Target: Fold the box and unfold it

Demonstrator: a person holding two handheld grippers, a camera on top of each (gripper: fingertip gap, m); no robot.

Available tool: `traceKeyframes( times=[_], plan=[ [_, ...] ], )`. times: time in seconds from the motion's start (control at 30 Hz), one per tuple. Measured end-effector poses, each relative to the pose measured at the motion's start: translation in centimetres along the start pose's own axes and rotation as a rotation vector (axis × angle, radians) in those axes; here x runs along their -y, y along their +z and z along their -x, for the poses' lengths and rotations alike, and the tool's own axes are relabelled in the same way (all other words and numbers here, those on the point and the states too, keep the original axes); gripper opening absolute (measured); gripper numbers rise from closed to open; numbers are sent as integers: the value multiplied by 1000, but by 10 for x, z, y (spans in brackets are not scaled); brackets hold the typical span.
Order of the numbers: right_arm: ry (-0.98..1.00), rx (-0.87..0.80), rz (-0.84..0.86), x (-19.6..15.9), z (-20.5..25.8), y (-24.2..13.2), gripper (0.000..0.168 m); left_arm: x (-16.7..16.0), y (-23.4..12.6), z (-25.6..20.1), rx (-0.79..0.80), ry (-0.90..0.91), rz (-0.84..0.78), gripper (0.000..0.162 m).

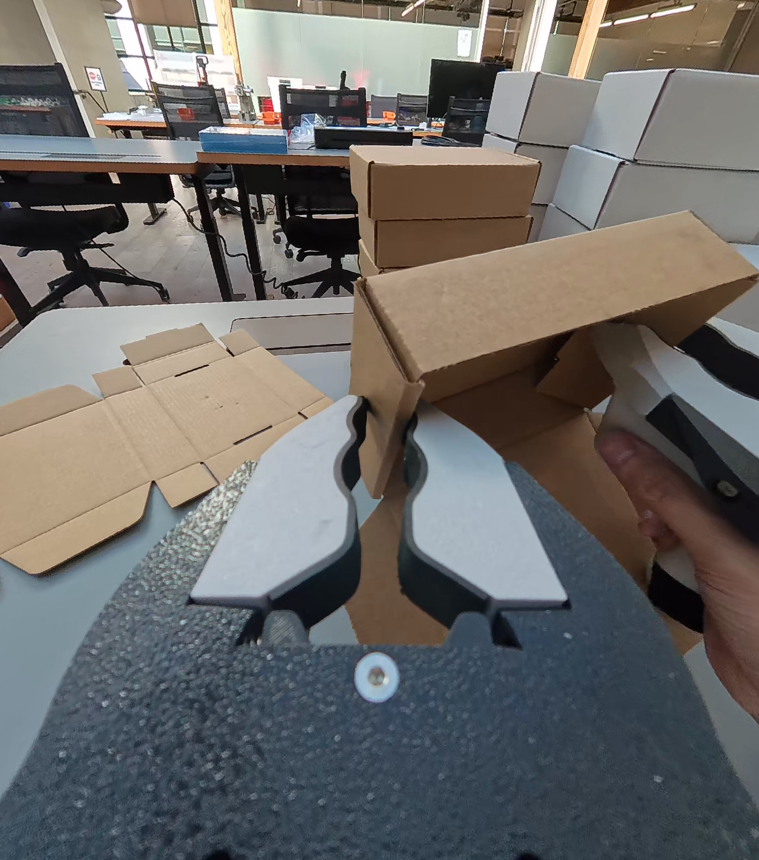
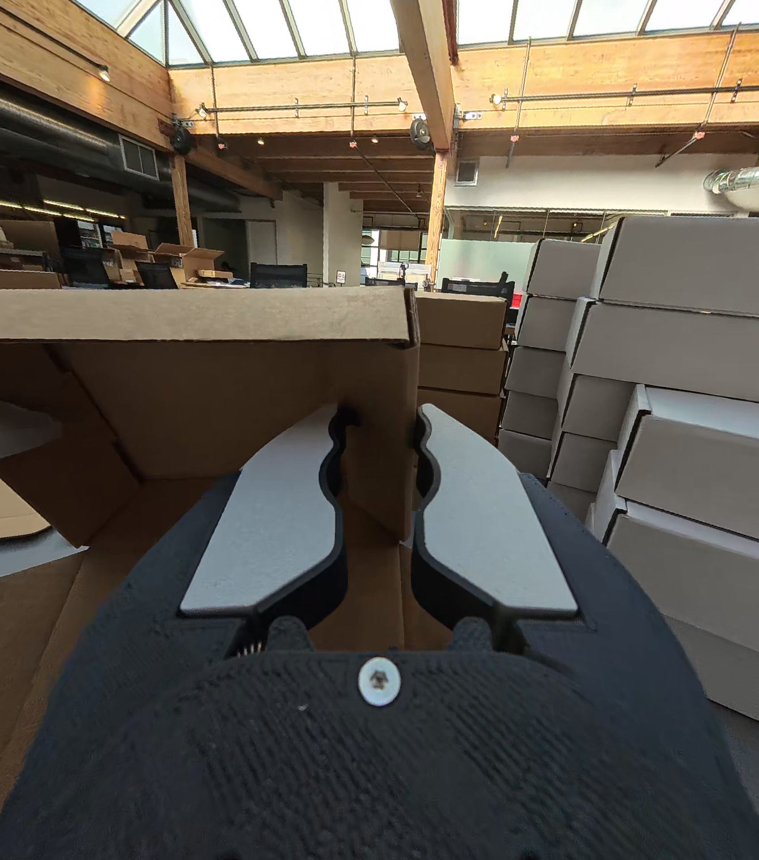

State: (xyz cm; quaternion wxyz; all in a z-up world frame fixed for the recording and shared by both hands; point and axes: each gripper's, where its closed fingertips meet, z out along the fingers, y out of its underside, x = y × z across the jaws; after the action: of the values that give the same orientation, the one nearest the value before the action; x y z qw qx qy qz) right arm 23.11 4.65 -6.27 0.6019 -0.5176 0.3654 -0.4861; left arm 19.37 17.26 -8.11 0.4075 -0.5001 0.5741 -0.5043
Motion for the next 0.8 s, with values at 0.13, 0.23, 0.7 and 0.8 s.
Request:
traceKeyframes(
  times=[0.13,0.23,0.7,0.8],
  plan=[
    [-29,-36,-17,2,-1,2,17,-3,2,4,2,-31,0,13],
    [-72,-67,-19,5,-2,5,11,-1,3,7,12,-61,-12,13],
    [-183,-94,-77,28,8,11,5,13,14,26,85,-77,-129,11],
    [-185,-88,-91,34,12,12,5,20,14,31,124,-33,-192,11]
  ],
)
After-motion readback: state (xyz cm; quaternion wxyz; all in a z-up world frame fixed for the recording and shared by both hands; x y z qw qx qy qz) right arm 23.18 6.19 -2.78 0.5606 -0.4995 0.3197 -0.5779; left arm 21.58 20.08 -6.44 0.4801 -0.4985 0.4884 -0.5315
